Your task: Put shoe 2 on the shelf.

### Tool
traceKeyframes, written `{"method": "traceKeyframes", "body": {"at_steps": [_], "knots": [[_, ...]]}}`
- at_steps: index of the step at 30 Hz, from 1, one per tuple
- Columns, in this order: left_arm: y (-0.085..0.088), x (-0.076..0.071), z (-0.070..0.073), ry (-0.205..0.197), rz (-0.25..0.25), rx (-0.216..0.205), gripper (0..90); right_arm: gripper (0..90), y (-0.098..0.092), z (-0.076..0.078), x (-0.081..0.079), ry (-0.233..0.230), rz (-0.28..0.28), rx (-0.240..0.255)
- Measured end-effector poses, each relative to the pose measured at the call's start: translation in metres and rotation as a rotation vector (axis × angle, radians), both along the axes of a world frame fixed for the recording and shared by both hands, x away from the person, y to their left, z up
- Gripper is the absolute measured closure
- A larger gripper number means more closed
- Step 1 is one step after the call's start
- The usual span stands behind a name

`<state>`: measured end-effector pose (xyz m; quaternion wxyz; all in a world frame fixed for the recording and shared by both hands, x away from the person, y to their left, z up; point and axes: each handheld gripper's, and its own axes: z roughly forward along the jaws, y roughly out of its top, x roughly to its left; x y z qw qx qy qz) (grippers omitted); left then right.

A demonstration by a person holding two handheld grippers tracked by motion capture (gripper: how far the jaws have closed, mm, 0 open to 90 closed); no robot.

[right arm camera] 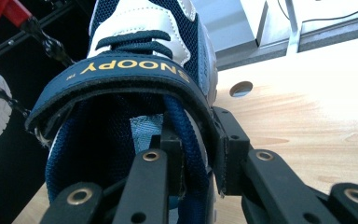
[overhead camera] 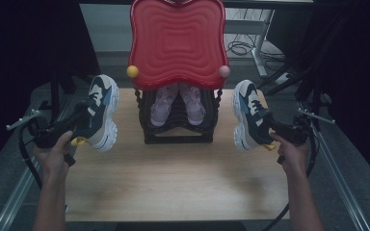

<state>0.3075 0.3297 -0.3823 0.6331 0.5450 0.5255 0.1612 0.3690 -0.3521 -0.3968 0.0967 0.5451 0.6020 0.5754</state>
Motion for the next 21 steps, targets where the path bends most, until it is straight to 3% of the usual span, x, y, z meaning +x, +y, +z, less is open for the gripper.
{"method": "traceKeyframes", "body": {"at_steps": [9, 21], "knots": [[0.000, 0.003, 0.016, -0.019, 0.009, 0.014, 71.5, 76.7, -0.001, 0.018, 0.002, -0.035, -0.011, 0.023], [-0.003, 0.008, 0.044, -0.059, 0.006, 0.002, 71.5, 76.7, -0.002, 0.044, 0.008, -0.078, -0.020, 0.062]]}}
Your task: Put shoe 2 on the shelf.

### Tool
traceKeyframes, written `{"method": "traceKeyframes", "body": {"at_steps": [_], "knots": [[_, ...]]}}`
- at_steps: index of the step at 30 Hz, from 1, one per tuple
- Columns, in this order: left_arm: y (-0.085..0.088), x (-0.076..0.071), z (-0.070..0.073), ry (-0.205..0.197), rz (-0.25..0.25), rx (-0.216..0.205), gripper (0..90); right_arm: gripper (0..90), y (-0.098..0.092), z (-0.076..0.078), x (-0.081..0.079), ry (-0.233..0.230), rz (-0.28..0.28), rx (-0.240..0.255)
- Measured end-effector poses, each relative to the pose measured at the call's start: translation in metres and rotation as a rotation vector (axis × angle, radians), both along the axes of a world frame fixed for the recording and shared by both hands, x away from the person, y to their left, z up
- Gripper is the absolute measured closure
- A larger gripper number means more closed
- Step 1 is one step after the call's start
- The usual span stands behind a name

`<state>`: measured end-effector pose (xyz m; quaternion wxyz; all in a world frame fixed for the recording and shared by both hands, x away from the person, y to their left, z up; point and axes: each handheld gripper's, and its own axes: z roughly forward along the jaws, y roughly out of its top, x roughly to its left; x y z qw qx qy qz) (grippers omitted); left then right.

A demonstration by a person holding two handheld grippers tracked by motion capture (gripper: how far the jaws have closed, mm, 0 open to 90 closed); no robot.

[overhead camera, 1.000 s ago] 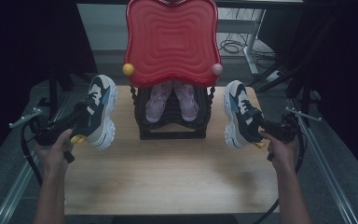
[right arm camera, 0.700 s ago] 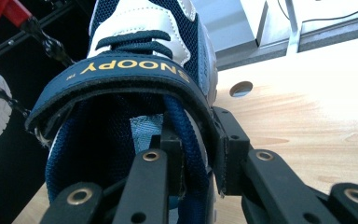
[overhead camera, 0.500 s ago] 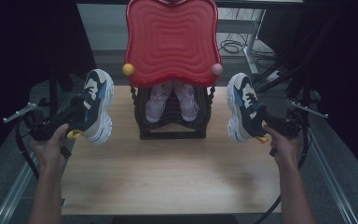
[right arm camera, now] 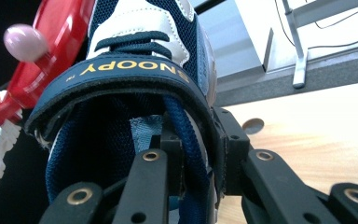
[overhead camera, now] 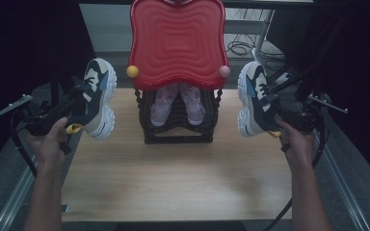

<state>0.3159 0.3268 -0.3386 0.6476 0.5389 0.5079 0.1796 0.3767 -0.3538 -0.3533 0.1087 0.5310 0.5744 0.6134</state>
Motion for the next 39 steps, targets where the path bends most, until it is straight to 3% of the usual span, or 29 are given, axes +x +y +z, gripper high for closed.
{"method": "traceKeyframes", "body": {"at_steps": [12, 22, 32, 39], "knots": [[-0.003, 0.005, 0.018, -0.038, 0.003, -0.002, 71.5, 76.6, 0.012, 0.037, 0.008, -0.039, 0.000, 0.006], [-0.004, 0.007, 0.028, -0.050, 0.009, 0.006, 71.5, 76.4, 0.020, 0.052, 0.012, -0.055, -0.006, -0.004], [-0.014, 0.013, 0.058, -0.090, -0.001, 0.020, 71.6, 76.8, 0.026, 0.088, 0.012, -0.100, -0.010, -0.021], [-0.028, 0.020, 0.079, -0.115, -0.019, 0.027, 71.5, 76.8, 0.035, 0.116, 0.018, -0.106, -0.003, -0.013]]}}
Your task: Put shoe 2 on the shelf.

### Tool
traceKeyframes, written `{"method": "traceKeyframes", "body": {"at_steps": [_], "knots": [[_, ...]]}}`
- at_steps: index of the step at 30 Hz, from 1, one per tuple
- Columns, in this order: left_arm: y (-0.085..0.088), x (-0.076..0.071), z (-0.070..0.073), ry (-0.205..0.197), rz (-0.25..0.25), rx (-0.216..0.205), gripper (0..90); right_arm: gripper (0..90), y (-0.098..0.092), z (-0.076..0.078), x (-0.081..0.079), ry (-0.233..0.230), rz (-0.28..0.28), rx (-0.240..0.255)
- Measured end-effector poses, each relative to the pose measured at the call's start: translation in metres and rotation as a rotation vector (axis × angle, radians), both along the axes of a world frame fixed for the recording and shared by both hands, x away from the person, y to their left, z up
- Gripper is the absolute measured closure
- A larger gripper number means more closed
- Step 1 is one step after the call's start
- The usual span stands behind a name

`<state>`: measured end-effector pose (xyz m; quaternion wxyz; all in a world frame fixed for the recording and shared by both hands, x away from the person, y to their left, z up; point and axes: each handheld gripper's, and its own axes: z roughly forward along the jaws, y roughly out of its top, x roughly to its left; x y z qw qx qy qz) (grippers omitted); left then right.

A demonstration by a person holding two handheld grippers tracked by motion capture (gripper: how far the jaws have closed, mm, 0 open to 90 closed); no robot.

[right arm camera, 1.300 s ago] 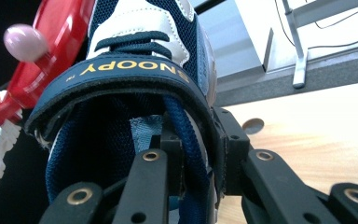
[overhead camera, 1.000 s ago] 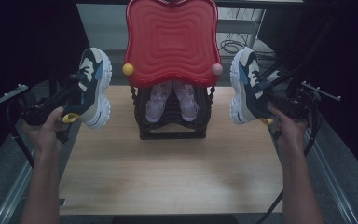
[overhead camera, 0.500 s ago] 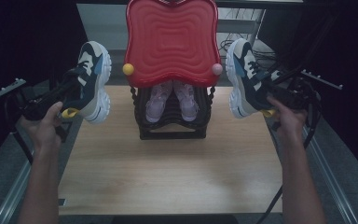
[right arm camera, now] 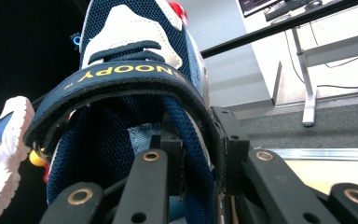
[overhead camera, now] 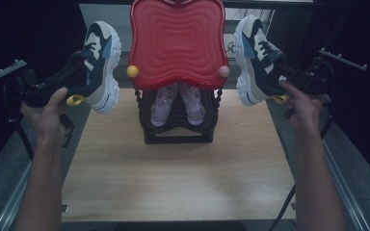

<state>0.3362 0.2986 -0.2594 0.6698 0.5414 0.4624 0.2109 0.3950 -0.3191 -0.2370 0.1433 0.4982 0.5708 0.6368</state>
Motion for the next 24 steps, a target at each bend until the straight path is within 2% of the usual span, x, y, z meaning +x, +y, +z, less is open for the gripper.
{"method": "traceKeyframes", "body": {"at_steps": [8, 12, 18, 24], "knots": [[-0.018, 0.012, 0.021, -0.007, -0.028, 0.009, 71.5, 76.7, 0.018, 0.032, 0.011, 0.003, 0.023, 0.001], [-0.024, 0.017, 0.029, -0.012, -0.035, 0.012, 71.6, 76.7, 0.025, 0.043, 0.015, 0.009, 0.037, 0.003], [-0.035, 0.026, 0.041, -0.013, -0.035, 0.023, 71.6, 76.7, 0.038, 0.058, 0.019, 0.013, 0.066, 0.012], [-0.048, 0.036, 0.052, -0.017, -0.035, 0.035, 71.5, 76.7, 0.059, 0.065, 0.027, 0.017, 0.096, 0.016]]}}
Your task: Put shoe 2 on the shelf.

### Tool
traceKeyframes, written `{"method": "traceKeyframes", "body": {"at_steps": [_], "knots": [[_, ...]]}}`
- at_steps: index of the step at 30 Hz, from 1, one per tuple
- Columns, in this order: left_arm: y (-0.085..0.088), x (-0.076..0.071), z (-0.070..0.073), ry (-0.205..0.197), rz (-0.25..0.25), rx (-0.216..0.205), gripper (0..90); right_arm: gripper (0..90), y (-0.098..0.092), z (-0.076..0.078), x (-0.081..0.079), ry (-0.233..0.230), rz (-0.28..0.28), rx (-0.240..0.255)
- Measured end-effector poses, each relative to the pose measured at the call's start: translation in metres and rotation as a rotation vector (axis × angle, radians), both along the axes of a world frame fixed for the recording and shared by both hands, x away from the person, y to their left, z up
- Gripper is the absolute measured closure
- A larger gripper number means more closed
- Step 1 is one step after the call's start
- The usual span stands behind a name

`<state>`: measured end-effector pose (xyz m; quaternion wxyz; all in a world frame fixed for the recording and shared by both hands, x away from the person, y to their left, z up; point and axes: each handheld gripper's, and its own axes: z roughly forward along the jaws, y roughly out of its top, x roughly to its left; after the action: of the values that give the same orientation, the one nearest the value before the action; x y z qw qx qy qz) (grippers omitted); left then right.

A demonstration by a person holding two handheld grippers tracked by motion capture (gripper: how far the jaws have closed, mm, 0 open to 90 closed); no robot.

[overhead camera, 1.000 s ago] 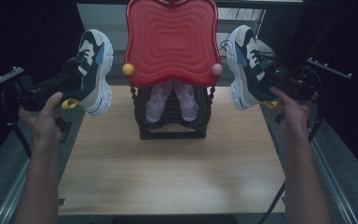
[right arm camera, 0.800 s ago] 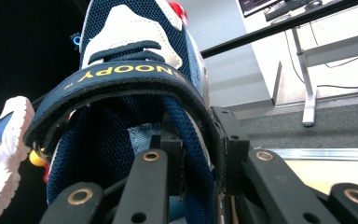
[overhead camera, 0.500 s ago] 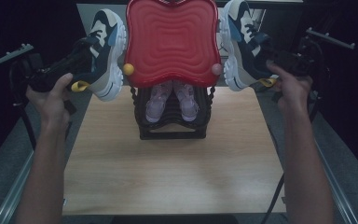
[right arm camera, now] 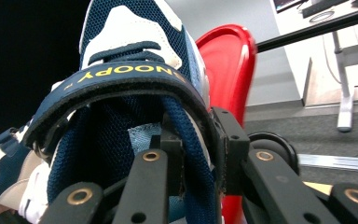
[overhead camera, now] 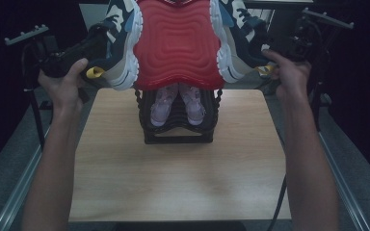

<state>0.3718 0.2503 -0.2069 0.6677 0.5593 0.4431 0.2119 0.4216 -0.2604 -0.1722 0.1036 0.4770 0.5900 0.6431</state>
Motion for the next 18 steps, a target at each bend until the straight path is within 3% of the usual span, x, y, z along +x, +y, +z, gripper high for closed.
{"method": "traceKeyframes", "body": {"at_steps": [11, 18], "knots": [[-0.030, 0.014, 0.020, -0.024, -0.001, 0.025, 71.5, 76.5, 0.043, 0.008, 0.020, 0.018, 0.038, 0.004], [-0.049, 0.024, 0.020, -0.026, 0.024, 0.063, 71.4, 76.4, 0.059, 0.005, 0.031, 0.025, -0.008, -0.033]]}}
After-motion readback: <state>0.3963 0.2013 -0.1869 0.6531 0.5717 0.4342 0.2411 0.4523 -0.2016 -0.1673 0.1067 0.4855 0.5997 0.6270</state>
